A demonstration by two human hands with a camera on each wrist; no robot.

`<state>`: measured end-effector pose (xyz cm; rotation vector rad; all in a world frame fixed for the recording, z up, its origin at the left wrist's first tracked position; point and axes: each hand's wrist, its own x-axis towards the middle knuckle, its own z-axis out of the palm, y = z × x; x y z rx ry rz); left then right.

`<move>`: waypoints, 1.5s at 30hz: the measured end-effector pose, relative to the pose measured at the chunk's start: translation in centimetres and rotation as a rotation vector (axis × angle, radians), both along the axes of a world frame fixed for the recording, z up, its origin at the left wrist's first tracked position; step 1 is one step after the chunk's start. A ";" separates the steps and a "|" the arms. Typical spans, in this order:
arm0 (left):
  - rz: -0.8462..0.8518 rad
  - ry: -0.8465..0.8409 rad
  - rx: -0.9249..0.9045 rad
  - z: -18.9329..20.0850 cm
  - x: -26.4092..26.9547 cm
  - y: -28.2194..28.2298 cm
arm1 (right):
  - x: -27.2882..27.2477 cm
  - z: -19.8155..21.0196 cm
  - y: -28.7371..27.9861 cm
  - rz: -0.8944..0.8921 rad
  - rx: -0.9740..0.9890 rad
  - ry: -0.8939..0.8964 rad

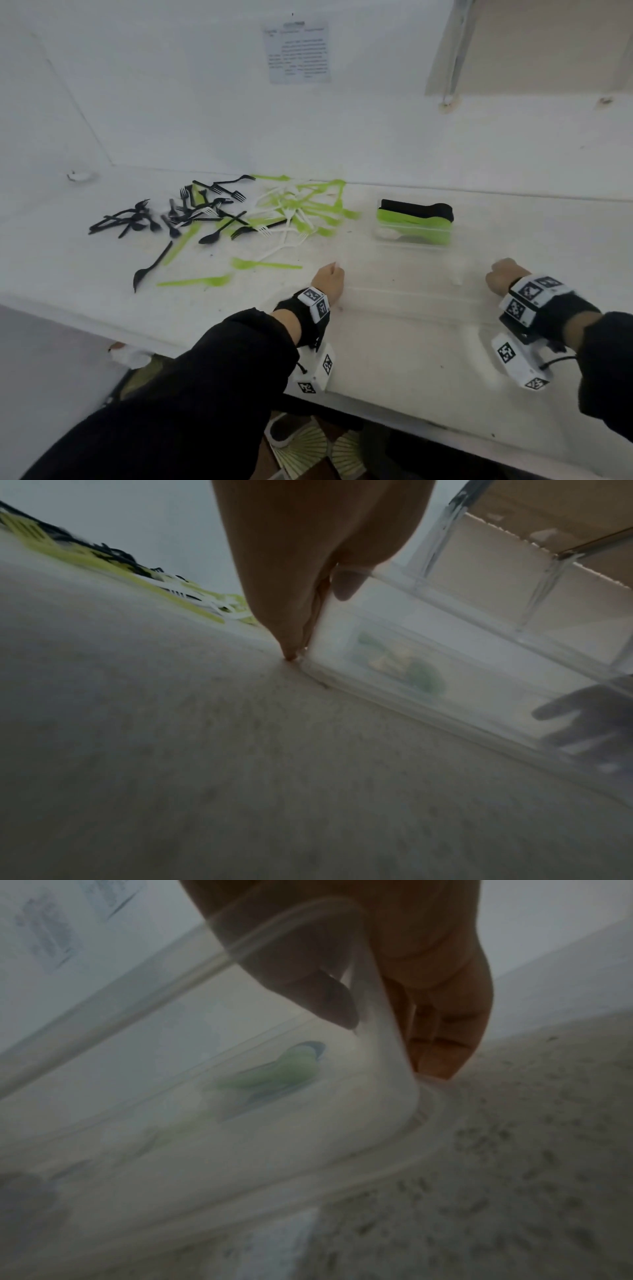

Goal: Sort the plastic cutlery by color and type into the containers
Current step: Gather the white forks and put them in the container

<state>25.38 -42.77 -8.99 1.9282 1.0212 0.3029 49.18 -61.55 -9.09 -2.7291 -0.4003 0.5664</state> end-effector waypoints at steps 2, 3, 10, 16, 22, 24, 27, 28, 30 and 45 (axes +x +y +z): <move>-0.032 0.041 0.013 0.1 0.5 0.6 | 0.0 0.2 0.2 -0.025 0.009 -0.001; -0.050 0.058 0.016 0.2 0.7 0.9 | -0.1 0.4 0.3 -0.042 0.010 0.007; -0.172 0.117 -0.010 -0.1 1.2 2.7 | -2.1 2.9 0.6 -0.105 0.068 -0.122; -0.164 0.052 0.068 0.5 -1.1 5.8 | -5.0 9.0 7.0 0.263 0.239 -0.445; -0.020 0.070 0.198 1.5 -6.0 11.6 | -11.2 13.2 18.6 0.742 0.173 -0.206; 0.012 0.099 0.235 1.8 -7.2 13.9 | -13.3 12.4 22.7 0.796 0.057 -0.029; 0.041 0.167 0.268 2.1 -8.2 17.5 | -15.4 8.9 28.4 0.761 -0.027 0.123; 0.030 0.202 0.286 2.1 -8.4 18.7 | -15.8 7.5 30.1 0.756 -0.050 0.117; -0.019 0.287 0.338 2.2 -8.6 21.1 | -16.3 5.1 32.7 0.746 -0.117 0.041; -0.577 0.540 0.879 -1.2 -2.9 31.1 | -16.8 1.6 37.0 0.425 -0.218 -0.035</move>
